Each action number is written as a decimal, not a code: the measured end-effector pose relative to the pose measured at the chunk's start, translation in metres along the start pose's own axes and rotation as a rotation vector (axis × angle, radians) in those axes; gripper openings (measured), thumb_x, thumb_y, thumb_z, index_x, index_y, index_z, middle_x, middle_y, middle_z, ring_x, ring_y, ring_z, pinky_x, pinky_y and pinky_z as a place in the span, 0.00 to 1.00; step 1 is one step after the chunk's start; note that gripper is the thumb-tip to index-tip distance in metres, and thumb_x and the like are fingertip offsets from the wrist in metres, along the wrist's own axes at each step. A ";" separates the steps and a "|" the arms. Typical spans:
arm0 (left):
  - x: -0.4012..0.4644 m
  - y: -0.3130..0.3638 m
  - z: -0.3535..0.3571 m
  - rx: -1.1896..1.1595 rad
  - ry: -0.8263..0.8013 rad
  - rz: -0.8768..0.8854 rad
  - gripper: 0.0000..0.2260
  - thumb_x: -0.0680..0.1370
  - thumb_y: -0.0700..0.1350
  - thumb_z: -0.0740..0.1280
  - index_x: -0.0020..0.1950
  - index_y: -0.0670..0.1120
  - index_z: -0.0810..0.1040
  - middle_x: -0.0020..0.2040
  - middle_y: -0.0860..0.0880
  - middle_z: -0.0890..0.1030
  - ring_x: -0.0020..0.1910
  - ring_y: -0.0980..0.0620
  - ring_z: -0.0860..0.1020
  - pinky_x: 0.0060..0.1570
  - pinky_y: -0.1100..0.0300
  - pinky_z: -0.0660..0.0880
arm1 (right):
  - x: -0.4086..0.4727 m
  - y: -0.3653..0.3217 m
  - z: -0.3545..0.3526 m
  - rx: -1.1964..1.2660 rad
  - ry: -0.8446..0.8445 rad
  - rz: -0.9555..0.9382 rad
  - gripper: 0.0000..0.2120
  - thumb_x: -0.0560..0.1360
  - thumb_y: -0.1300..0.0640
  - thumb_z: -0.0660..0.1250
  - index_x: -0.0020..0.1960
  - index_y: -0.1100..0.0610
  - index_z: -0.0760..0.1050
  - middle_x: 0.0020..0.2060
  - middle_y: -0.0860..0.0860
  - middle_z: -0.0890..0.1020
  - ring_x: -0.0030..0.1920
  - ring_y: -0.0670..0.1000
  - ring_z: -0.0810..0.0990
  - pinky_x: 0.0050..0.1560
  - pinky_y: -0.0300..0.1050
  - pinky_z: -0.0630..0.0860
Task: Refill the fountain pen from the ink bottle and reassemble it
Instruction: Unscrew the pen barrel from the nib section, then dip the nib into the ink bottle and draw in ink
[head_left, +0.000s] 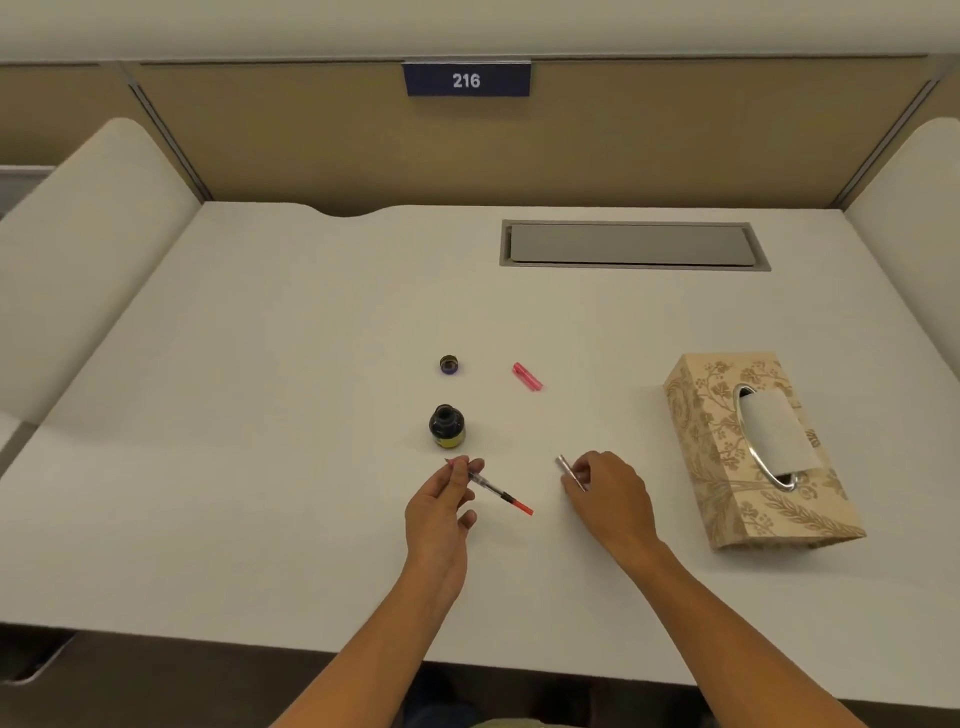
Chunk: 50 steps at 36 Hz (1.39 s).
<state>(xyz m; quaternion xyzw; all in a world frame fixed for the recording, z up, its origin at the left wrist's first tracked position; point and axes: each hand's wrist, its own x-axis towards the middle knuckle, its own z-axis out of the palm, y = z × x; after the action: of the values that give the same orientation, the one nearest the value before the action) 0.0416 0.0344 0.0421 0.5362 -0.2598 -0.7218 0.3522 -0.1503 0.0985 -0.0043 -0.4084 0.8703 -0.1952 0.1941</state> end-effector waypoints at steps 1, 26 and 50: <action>-0.001 0.001 0.000 -0.002 -0.001 0.004 0.11 0.78 0.50 0.68 0.54 0.46 0.85 0.52 0.52 0.86 0.48 0.50 0.69 0.48 0.54 0.68 | 0.000 -0.001 -0.001 -0.005 -0.005 0.005 0.09 0.78 0.49 0.67 0.51 0.55 0.79 0.46 0.49 0.81 0.41 0.47 0.78 0.41 0.40 0.74; -0.007 0.035 0.010 0.021 -0.076 0.057 0.11 0.78 0.50 0.69 0.54 0.46 0.85 0.51 0.54 0.86 0.49 0.50 0.71 0.48 0.56 0.69 | -0.005 -0.017 -0.016 -0.010 0.102 -0.039 0.28 0.75 0.39 0.67 0.70 0.51 0.68 0.63 0.51 0.73 0.58 0.52 0.78 0.45 0.41 0.74; 0.011 0.046 0.013 0.061 -0.267 0.002 0.11 0.77 0.47 0.70 0.59 0.49 0.80 0.58 0.52 0.84 0.58 0.49 0.75 0.55 0.51 0.69 | -0.036 -0.090 -0.031 0.917 -0.100 0.114 0.04 0.77 0.57 0.70 0.49 0.51 0.84 0.38 0.49 0.86 0.33 0.45 0.77 0.37 0.39 0.77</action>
<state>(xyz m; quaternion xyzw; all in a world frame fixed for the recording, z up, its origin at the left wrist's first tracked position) 0.0379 -0.0029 0.0741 0.4457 -0.3268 -0.7781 0.2986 -0.0871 0.0796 0.0737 -0.2410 0.7048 -0.5289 0.4069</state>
